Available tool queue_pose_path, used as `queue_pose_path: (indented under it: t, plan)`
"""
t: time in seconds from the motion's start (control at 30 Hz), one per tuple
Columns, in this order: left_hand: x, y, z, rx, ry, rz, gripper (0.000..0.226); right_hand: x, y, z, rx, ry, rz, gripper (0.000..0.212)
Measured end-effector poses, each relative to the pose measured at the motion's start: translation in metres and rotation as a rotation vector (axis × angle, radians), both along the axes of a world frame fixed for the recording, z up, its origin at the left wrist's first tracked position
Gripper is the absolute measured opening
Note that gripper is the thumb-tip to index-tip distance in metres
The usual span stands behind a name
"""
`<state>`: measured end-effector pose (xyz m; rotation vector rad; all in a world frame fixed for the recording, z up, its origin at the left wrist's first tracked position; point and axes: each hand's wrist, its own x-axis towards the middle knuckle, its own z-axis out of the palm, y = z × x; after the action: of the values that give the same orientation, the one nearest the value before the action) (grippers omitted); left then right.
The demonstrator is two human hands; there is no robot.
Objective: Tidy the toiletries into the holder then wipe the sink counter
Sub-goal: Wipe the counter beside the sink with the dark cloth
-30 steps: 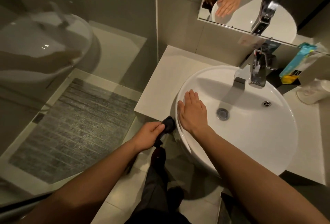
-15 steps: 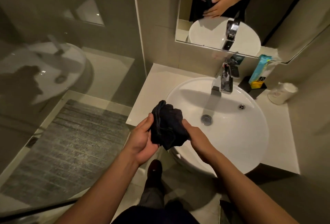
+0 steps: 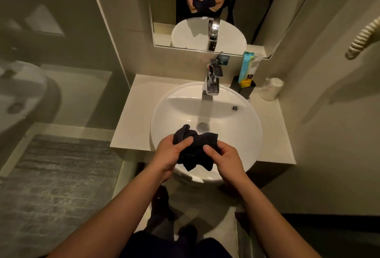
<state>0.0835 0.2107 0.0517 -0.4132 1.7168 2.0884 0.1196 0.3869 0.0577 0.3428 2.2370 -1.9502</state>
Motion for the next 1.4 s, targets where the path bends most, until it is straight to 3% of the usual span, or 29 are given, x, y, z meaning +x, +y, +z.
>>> queue_pose_path:
  t: [0.23,0.4,0.57,0.73,0.9,1.0,1.1,1.2,1.27,1.33,1.4]
  plan:
    - [0.015,0.001,-0.017,-0.343,0.118,-0.167,0.008,0.029,0.019,-0.014,0.033,-0.008,-0.138,0.018]
    - [0.029,0.0,-0.029,-0.49,0.085,-0.221,0.009,0.046,0.031,-0.031,0.102,-0.065,-0.192,0.015]
    - [0.041,0.007,-0.046,-0.627,0.054,-0.259,0.009,0.052,0.039,-0.055,0.286,-0.13,-0.179,0.019]
    - [0.047,0.021,-0.046,-0.875,0.09,-0.265,0.017,0.05,0.037,-0.066,0.504,-0.21,-0.13,0.041]
    - [0.055,0.024,-0.044,-1.08,0.168,-0.343,0.018,0.05,0.033,-0.064,0.758,-0.229,-0.062,0.034]
    - [0.059,0.022,-0.043,-1.157,0.222,-0.407,0.022,0.052,0.031,-0.063,0.81,-0.224,-0.073,0.03]
    - [0.061,0.019,-0.042,-1.245,0.277,-0.475,0.025,0.052,0.033,-0.059,0.93,-0.215,-0.066,0.042]
    - [0.059,0.016,-0.041,-1.386,0.526,-0.518,0.031,0.051,0.042,-0.059,1.112,-0.022,0.05,0.06]
    - [0.056,0.014,-0.045,-1.355,0.744,-0.597,0.049,0.049,0.049,-0.059,1.094,0.095,0.239,0.068]
    - [0.051,0.011,-0.053,-1.334,0.831,-0.809,0.074,0.046,0.055,-0.061,1.093,0.122,0.471,0.079]
    - [0.046,0.009,-0.064,-1.388,0.852,-0.996,0.083,0.044,0.059,-0.066,1.144,0.101,0.639,0.081]
